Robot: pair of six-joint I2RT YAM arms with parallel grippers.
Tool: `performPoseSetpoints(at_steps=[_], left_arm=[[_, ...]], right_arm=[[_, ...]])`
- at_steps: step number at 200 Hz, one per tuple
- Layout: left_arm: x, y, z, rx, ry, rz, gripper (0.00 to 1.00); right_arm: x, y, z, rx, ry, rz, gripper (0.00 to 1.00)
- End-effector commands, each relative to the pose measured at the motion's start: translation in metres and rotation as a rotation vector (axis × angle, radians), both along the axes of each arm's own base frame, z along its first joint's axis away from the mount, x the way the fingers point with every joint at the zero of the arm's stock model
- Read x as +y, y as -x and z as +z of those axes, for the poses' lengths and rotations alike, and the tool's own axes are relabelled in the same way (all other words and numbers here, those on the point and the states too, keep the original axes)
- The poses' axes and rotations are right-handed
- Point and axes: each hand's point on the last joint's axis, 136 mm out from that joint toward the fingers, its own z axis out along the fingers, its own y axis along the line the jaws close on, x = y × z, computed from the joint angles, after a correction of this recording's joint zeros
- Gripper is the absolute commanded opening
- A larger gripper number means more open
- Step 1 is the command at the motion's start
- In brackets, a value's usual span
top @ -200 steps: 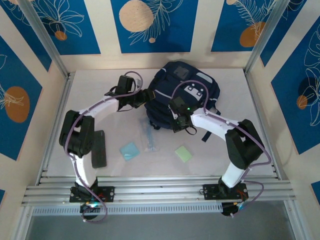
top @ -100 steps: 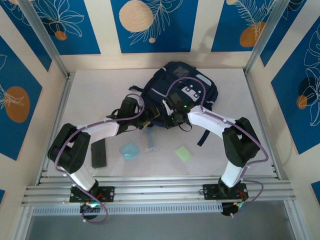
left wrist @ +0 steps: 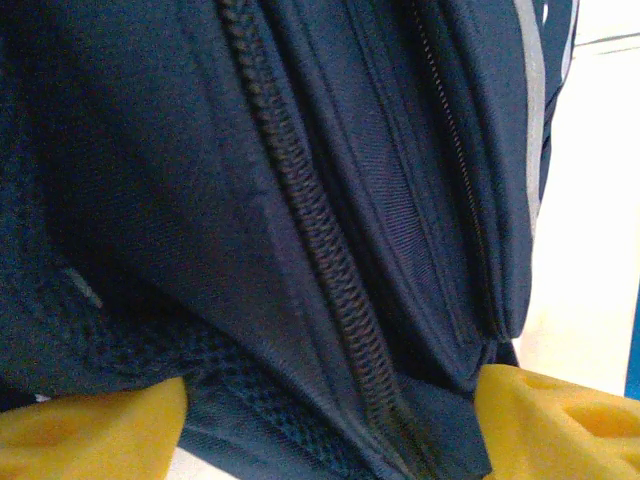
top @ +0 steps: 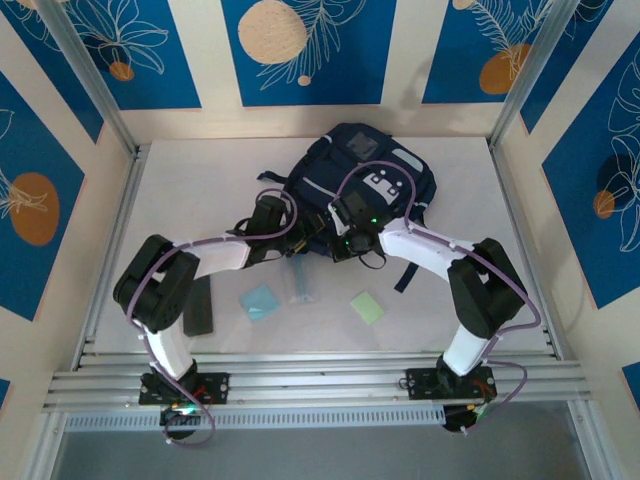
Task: Pack the student bag
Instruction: Zip the student bag at the top-center of the table.
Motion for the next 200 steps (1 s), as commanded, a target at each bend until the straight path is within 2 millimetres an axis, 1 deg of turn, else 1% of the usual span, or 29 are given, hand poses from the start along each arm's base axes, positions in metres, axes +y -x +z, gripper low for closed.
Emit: performPoseSetpoints(at_steps=[1, 7, 15, 27, 37, 43, 52, 66, 77, 114, 151, 177, 193, 200], left_arm=[[0.008, -0.017, -0.022, -0.006, -0.113, 0.036, 0.76], [0.006, -0.019, -0.027, 0.003, -0.120, 0.028, 0.71], [0.004, -0.022, -0.031, 0.008, -0.120, 0.021, 0.61], [0.003, -0.025, -0.035, 0.009, -0.120, 0.021, 0.39], [0.003, -0.028, -0.034, 0.003, -0.117, 0.022, 0.22], [0.003, -0.030, -0.032, -0.004, -0.116, 0.022, 0.12], [0.004, -0.032, -0.028, -0.013, -0.115, 0.023, 0.00], [0.007, -0.035, -0.019, -0.031, -0.113, 0.026, 0.00], [0.010, -0.039, -0.008, -0.052, -0.107, 0.029, 0.00], [0.020, -0.047, 0.025, -0.109, -0.115, 0.012, 0.00], [0.033, -0.050, 0.044, -0.136, -0.117, 0.009, 0.00], [0.039, -0.050, 0.055, -0.152, -0.111, 0.001, 0.00], [0.043, -0.051, 0.061, -0.162, -0.116, 0.001, 0.00], [0.046, -0.051, 0.063, -0.167, -0.118, 0.004, 0.00]], right_arm=[[0.008, 0.013, 0.014, 0.001, -0.054, 0.056, 0.00], [0.007, 0.015, 0.011, 0.007, -0.046, 0.062, 0.00], [0.005, 0.017, 0.008, 0.010, -0.032, 0.069, 0.00], [0.001, 0.020, 0.004, 0.014, -0.008, 0.075, 0.00], [-0.003, 0.023, 0.001, 0.016, 0.010, 0.076, 0.00], [-0.005, 0.024, 0.000, 0.016, 0.020, 0.078, 0.00], [-0.010, 0.026, -0.002, 0.015, 0.037, 0.079, 0.00], [-0.020, 0.027, -0.007, 0.010, 0.089, 0.085, 0.00], [-0.033, 0.027, -0.013, 0.000, 0.164, 0.094, 0.00], [-0.098, 0.019, -0.029, -0.035, 0.515, 0.084, 0.00], [-0.154, -0.001, -0.027, -0.072, 0.747, -0.048, 0.00], [-0.191, -0.011, -0.027, -0.028, 0.802, -0.194, 0.00], [-0.206, -0.018, -0.025, -0.016, 0.771, -0.299, 0.00], [-0.209, -0.020, -0.025, -0.010, 0.743, -0.337, 0.00]])
